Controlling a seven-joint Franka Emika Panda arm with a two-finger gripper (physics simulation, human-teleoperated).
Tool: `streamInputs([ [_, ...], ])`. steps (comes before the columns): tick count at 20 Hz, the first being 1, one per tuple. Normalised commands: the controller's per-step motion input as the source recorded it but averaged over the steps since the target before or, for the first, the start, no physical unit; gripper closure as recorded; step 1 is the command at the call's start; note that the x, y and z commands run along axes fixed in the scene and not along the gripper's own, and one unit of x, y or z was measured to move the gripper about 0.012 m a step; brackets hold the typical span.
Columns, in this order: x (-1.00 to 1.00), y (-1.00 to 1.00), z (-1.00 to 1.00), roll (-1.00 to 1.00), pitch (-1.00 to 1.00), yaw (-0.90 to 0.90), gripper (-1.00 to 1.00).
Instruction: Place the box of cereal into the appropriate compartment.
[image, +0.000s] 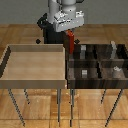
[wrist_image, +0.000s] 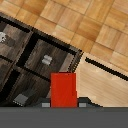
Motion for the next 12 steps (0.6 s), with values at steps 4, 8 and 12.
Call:
streamInputs([
  [4,0.00,1.00,0.00,0.00,0.00,0.00,1.00],
  [8,0.00,1.00,0.00,0.00,0.00,0.00,1.00],
  [12,0.00,1.00,0.00,0.00,0.00,0.00,1.00],
])
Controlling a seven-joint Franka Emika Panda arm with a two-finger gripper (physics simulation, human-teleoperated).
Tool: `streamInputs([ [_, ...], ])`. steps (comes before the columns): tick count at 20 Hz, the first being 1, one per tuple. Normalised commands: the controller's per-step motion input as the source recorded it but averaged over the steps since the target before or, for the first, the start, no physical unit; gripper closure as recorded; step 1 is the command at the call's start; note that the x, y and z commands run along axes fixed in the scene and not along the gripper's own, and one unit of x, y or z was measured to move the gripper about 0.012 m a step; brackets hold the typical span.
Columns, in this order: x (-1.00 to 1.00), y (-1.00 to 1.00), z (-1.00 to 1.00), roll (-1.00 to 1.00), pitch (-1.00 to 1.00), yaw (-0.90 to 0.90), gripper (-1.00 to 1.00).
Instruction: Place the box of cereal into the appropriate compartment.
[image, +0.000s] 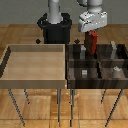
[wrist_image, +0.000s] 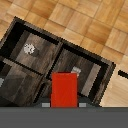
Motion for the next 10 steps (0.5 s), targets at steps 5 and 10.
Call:
streamInputs([
  [5,0.00,1.00,0.00,0.00,0.00,0.00,1.00],
  [10,0.00,1.00,0.00,0.00,0.00,0.00,1.00],
])
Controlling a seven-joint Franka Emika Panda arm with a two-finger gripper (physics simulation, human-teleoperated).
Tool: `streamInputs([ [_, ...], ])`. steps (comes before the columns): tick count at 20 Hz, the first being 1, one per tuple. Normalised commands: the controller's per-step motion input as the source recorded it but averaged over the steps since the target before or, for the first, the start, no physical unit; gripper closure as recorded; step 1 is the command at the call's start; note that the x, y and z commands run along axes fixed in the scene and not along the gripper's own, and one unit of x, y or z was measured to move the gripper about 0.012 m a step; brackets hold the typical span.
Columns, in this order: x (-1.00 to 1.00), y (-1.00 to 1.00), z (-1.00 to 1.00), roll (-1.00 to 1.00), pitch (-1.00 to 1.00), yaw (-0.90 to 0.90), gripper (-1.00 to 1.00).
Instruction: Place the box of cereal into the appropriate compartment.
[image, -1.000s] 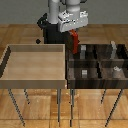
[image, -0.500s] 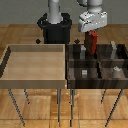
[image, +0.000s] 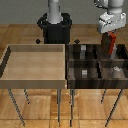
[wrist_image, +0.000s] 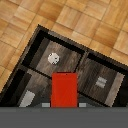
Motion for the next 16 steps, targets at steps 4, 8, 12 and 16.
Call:
streamInputs([
  [4,-0.31,0.50,0.00,0.00,0.00,0.00,1.00],
  [8,-1.00,0.00,0.00,0.00,0.00,0.00,1.00],
  [12,-1.00,0.00,0.00,0.00,0.00,0.00,1.00],
  [16,-0.50,0.00,-0.25,0.00,0.00,0.00,1.00],
])
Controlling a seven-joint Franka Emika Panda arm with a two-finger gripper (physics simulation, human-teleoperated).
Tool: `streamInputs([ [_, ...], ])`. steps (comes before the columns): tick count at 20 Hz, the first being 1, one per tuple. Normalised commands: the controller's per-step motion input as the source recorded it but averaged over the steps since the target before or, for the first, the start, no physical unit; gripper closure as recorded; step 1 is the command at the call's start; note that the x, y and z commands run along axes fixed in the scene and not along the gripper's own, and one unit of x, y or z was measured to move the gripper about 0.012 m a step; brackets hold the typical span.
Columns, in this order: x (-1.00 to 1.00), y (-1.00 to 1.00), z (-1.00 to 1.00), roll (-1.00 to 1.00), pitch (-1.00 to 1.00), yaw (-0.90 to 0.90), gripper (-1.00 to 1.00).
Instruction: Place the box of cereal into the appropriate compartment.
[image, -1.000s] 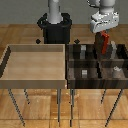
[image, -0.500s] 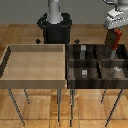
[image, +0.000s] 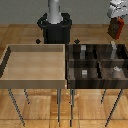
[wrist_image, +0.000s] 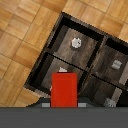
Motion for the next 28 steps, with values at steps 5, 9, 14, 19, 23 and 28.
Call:
streamInputs([
  [5,0.00,0.00,-1.00,0.00,0.00,0.00,1.00],
  [9,0.00,0.00,-1.00,0.00,0.00,0.00,1.00],
  [14,0.00,0.00,-1.00,0.00,0.00,0.00,1.00],
  [19,0.00,0.00,-0.80,0.00,0.00,0.00,-1.00],
  [23,0.00,0.00,0.00,0.00,0.00,0.00,-1.00],
  [28,0.00,0.00,0.00,0.00,0.00,0.00,-1.00],
])
